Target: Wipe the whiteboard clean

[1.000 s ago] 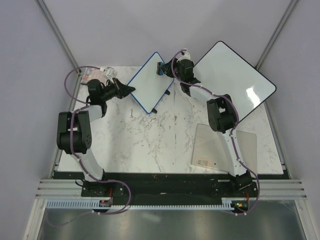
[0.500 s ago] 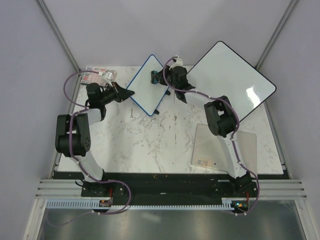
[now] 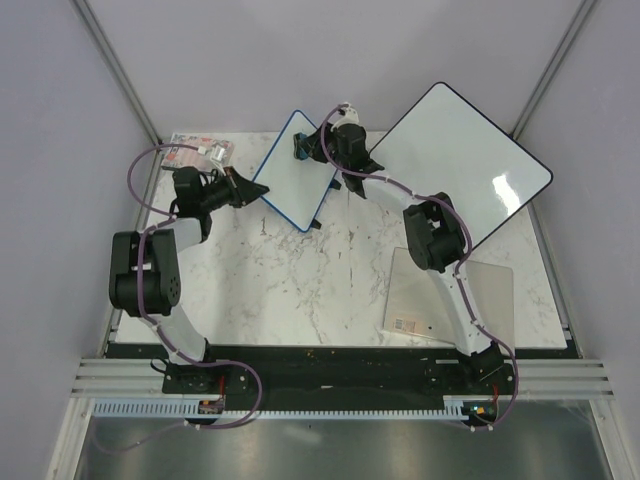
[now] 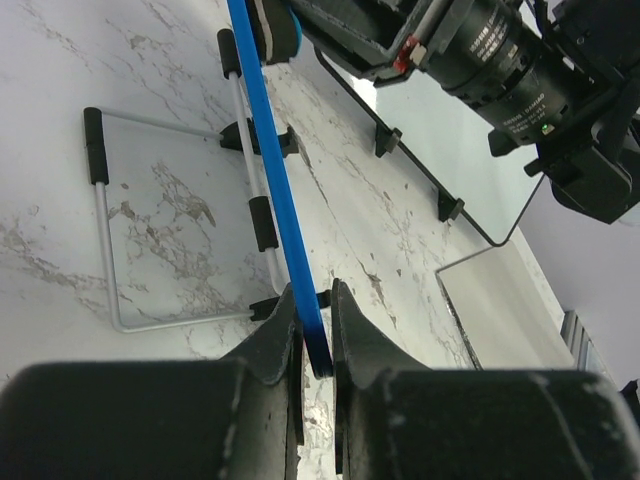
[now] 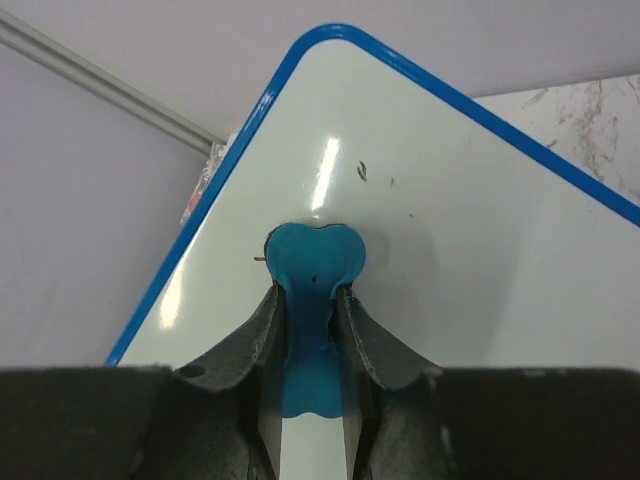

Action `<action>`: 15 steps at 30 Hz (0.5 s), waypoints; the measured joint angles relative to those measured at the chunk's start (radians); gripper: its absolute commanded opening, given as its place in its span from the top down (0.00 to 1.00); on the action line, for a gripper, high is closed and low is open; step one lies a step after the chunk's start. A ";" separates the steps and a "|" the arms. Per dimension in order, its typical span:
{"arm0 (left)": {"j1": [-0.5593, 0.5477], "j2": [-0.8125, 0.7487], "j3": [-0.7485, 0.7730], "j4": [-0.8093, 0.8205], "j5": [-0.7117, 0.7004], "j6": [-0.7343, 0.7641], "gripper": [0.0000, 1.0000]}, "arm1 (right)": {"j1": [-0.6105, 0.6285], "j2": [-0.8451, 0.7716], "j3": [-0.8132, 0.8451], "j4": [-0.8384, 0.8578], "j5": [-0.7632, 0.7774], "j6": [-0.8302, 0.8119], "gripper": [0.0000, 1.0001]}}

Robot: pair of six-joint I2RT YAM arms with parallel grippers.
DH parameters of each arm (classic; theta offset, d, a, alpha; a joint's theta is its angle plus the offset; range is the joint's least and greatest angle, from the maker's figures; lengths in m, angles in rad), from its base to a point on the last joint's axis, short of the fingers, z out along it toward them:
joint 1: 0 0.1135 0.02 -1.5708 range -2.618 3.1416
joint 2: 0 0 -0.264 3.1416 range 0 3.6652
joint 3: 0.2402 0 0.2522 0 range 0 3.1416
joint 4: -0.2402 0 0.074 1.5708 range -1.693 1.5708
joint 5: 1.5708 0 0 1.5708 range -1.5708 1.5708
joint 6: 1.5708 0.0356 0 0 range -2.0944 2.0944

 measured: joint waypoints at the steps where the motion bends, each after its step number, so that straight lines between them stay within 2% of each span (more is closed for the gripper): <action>1: 0.000 -0.006 0.000 -0.013 0.000 0.006 0.98 | -0.003 0.012 0.024 -0.003 -0.005 0.005 1.00; 9: -0.012 -0.033 0.008 -0.075 0.001 0.068 0.98 | -0.016 0.050 0.152 -0.058 0.012 0.011 1.00; 15: -0.021 -0.041 0.016 -0.090 0.005 0.103 0.98 | -0.034 0.103 0.333 -0.171 0.070 -0.014 1.00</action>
